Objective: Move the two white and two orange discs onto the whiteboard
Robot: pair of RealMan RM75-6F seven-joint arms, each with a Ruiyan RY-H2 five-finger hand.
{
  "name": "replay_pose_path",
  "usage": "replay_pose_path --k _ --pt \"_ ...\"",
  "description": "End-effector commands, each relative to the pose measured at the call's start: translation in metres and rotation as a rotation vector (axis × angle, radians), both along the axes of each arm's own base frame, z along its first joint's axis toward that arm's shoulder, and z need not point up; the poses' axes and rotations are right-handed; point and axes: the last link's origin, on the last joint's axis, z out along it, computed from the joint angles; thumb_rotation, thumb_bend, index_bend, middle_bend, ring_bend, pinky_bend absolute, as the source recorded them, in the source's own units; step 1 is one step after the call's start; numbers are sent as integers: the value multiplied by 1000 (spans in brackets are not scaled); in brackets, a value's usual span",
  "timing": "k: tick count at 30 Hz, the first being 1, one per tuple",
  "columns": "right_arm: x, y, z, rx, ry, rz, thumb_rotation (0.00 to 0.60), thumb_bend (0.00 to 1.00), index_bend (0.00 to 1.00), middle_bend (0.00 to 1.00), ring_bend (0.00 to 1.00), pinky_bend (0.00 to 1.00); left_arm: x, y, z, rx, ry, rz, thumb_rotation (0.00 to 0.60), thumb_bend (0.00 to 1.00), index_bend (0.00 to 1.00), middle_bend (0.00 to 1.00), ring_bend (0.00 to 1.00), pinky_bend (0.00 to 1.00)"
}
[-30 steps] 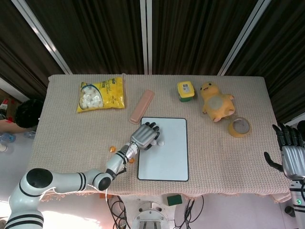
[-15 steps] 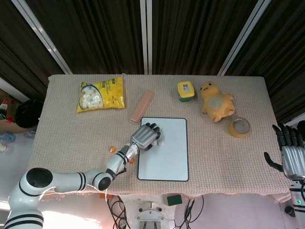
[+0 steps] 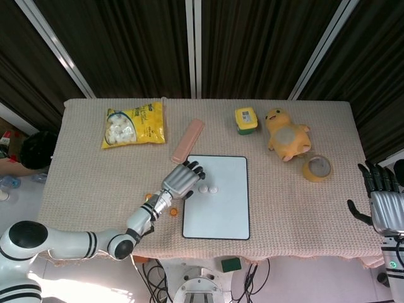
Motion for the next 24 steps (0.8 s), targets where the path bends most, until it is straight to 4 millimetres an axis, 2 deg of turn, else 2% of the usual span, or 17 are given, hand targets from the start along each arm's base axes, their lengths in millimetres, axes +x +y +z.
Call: replay_pose_path --k 1,6,10,14,24 --pt "1 -1 -1 4 -1 4 596 317 0 0 0 0 -28 -16 34 65 26 33 599 286 314 235 131 242" --pt "2 2 -4 15 1 15 596 317 0 0 0 0 -68 -42 57 97 64 80 598 281 319 235 131 242" --pt "1 3 -5 19 0 12 597 316 0 0 0 0 -97 -54 64 95 76 141 600 256 324 235 131 242" --pt "2 3 -4 24 7 17 594 317 0 0 0 0 -108 -61 64 84 66 164 600 250 324 235 131 245" --pt "5 5 0 17 13 27 597 317 0 0 0 0 -132 -60 49 109 52 195 600 249 330 236 131 248"
